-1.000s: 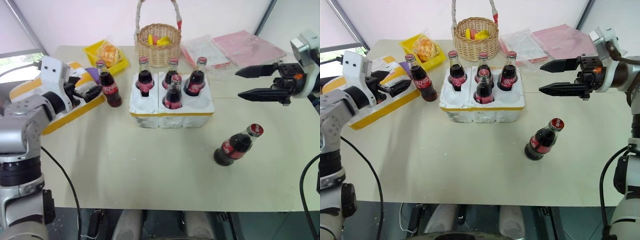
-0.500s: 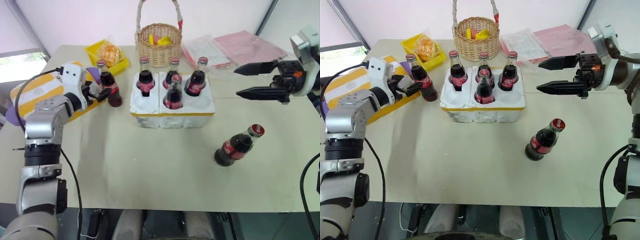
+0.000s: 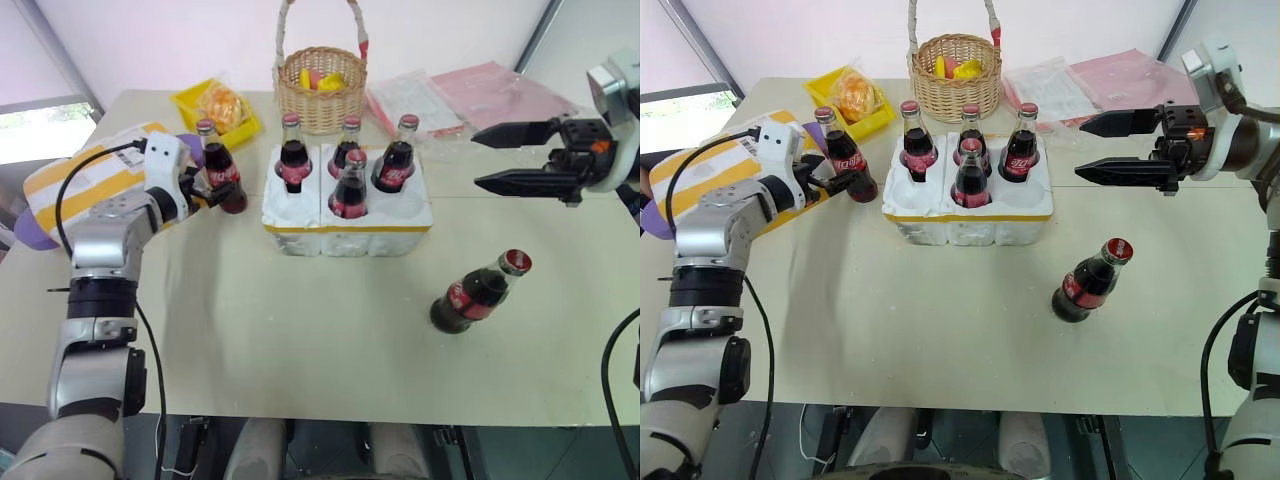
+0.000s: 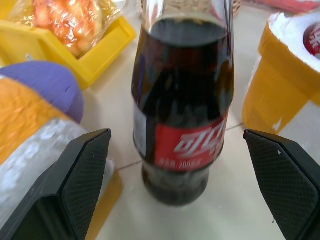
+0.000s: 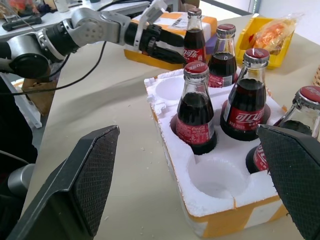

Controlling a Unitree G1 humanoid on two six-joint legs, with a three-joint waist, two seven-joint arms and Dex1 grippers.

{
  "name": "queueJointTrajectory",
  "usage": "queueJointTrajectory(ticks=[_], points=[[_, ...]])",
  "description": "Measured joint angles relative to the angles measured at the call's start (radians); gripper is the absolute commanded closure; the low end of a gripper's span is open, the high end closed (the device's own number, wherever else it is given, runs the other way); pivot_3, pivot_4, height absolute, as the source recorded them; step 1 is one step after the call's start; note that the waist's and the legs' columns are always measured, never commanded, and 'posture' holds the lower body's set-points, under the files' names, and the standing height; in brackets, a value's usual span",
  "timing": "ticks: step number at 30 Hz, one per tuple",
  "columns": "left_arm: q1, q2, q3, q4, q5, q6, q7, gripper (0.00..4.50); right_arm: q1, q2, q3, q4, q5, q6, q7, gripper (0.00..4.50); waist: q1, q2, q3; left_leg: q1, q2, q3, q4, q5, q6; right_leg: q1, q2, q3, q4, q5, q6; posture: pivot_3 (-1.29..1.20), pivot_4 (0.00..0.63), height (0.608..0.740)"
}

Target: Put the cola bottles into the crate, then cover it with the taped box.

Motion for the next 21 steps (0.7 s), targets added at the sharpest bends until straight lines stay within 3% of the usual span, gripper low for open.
queueJointTrajectory(ticks=[10, 13, 15, 21], points=[[-0.143, -0.049, -0.028, 0.347, 0.062, -0.174, -0.002, 0.05, 0.012, -0.002, -0.014, -0.020, 0.009, 0.010, -0.020, 0.00, -0.002, 0.000, 0.000, 0.000, 0.000, 0.000, 0.000, 0.000, 0.000, 0.000, 0.000, 0.000, 0.000, 0.000, 0.001, 0.00, 0.150, 0.738], [-0.165, -0.057, -0.025, 0.411, 0.066, -0.215, -0.002, 0.85, 0.013, -0.003, -0.022, -0.021, 0.011, 0.010, -0.028, 0.00, -0.001, 0.000, 0.000, 0.000, 0.000, 0.000, 0.000, 0.000, 0.000, 0.000, 0.000, 0.000, 0.000, 0.000, 0.001, 0.00, 0.150, 0.738], [-0.173, -0.062, -0.024, 0.434, 0.067, -0.238, -0.013, 1.77, 0.016, -0.004, -0.030, -0.022, 0.012, 0.010, -0.030, 0.00, -0.002, 0.000, 0.000, 0.000, 0.000, 0.000, 0.000, 0.000, 0.000, 0.000, 0.000, 0.000, 0.000, 0.000, 0.001, 0.00, 0.150, 0.738], [-0.173, -0.050, -0.025, 0.439, 0.070, -0.242, -0.053, 1.75, 0.038, -0.008, -0.035, -0.023, 0.012, 0.011, -0.038, 0.00, -0.002, 0.000, 0.000, -0.001, 0.000, 0.000, 0.000, 0.000, 0.000, 0.000, 0.000, 0.000, 0.000, 0.000, 0.001, 0.00, 0.150, 0.738]])
